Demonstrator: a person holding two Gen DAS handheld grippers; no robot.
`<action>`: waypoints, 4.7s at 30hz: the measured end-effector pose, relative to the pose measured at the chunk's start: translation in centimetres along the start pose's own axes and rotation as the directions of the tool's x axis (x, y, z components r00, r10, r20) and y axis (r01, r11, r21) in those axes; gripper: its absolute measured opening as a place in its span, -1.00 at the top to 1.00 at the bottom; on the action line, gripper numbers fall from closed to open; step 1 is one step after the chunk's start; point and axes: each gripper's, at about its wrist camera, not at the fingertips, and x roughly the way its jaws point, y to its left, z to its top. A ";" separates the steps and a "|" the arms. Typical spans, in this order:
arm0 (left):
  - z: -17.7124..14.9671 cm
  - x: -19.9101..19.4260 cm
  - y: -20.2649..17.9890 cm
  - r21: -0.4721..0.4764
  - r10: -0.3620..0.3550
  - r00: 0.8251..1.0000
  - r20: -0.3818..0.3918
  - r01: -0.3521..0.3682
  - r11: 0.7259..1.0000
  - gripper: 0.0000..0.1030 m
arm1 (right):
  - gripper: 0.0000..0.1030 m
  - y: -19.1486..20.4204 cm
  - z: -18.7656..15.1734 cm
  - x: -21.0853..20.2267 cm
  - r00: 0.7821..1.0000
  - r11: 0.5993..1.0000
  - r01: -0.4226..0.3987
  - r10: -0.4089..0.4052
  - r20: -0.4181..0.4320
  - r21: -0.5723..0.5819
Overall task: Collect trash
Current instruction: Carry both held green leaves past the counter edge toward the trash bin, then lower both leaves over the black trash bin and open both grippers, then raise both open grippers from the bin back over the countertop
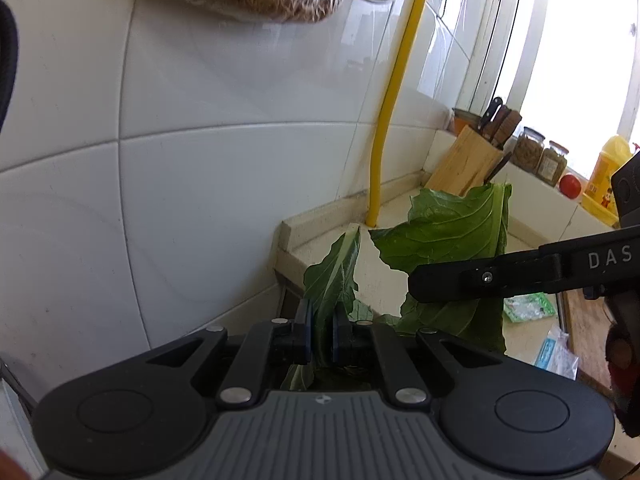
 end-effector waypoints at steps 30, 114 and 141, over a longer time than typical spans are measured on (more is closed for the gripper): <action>-3.0 4.1 0.5 0.010 0.046 0.982 -0.181 -0.045 0.999 0.86 | 0.64 -5.2 -3.5 4.4 0.986 0.984 0.098 -0.076 -0.150 0.146; -5.3 7.9 -0.7 0.204 0.194 0.929 -0.315 -0.133 0.970 0.27 | -0.44 -9.8 -6.2 -4.2 0.973 0.933 0.230 -0.220 -0.069 0.277; 0.4 10.9 -15.2 0.345 -0.135 0.919 -0.369 0.270 0.899 0.14 | -0.52 -16.4 -15.3 -18.7 0.897 0.730 0.317 -0.438 0.058 0.606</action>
